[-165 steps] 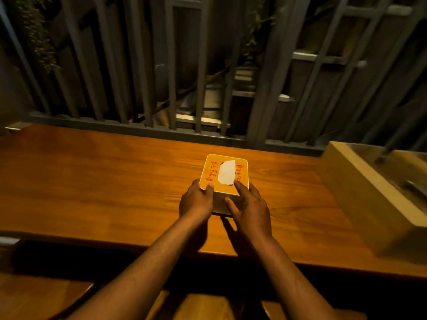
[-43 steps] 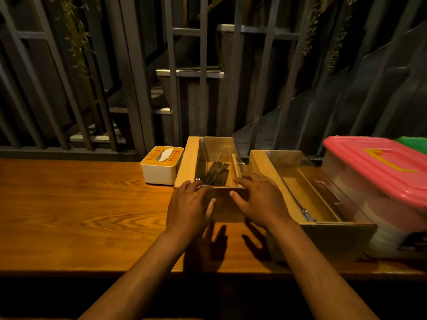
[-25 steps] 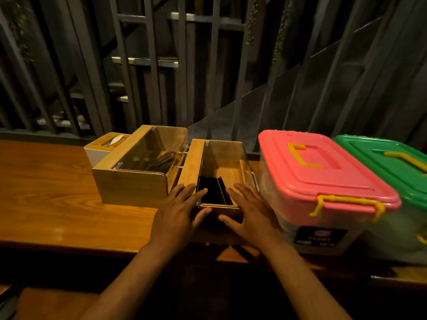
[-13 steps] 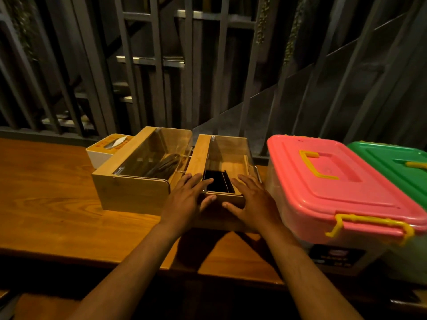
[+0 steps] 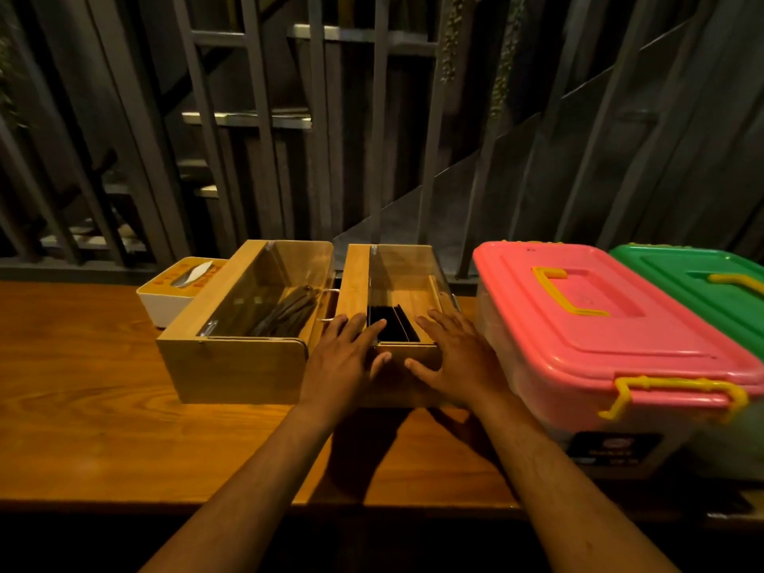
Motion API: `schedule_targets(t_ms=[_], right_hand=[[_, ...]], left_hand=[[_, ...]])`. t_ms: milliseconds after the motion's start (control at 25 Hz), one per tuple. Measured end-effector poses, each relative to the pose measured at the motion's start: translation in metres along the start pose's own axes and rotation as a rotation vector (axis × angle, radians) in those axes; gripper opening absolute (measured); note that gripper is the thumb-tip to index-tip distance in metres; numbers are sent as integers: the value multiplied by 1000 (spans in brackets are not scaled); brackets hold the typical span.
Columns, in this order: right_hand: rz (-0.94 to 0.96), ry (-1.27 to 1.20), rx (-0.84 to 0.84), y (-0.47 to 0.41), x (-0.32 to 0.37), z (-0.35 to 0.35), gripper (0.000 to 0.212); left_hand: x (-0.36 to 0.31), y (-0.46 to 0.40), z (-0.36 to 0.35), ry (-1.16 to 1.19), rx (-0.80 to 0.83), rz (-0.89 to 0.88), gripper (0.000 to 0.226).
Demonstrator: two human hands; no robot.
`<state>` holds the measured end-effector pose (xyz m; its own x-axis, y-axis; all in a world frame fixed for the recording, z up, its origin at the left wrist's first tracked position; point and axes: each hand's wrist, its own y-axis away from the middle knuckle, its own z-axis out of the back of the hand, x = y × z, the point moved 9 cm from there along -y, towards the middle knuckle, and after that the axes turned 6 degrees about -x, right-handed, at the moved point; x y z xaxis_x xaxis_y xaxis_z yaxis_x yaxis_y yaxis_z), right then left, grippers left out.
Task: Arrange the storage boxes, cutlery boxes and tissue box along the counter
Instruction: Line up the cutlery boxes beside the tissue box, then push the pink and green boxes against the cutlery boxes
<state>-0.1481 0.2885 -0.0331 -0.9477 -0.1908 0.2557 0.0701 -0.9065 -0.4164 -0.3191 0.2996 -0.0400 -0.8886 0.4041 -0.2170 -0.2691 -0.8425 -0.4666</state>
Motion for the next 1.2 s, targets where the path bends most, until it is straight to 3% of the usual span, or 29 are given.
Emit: schedule_targets(t_ms=[80, 320, 560, 720, 840, 1200], right_hand=[[-13, -10, -29, 13, 15, 8, 68], [57, -164, -451, 71, 47, 113, 26], [134, -162, -720, 115, 6, 206, 15], [50, -74, -603, 130, -83, 219, 29], [44, 18, -509, 136, -131, 212, 47], [155, 32, -454, 112, -158, 202, 64]], left_hand=[[-5, 9, 7, -29, -9, -18, 56], [-72, 30, 62, 225, -240, -91, 29], [-168, 30, 87, 363, -323, -148, 30], [-232, 34, 76, 360, -315, -141, 36], [-271, 34, 61, 225, -297, -125, 39], [-287, 17, 44, 75, -399, -56, 48]])
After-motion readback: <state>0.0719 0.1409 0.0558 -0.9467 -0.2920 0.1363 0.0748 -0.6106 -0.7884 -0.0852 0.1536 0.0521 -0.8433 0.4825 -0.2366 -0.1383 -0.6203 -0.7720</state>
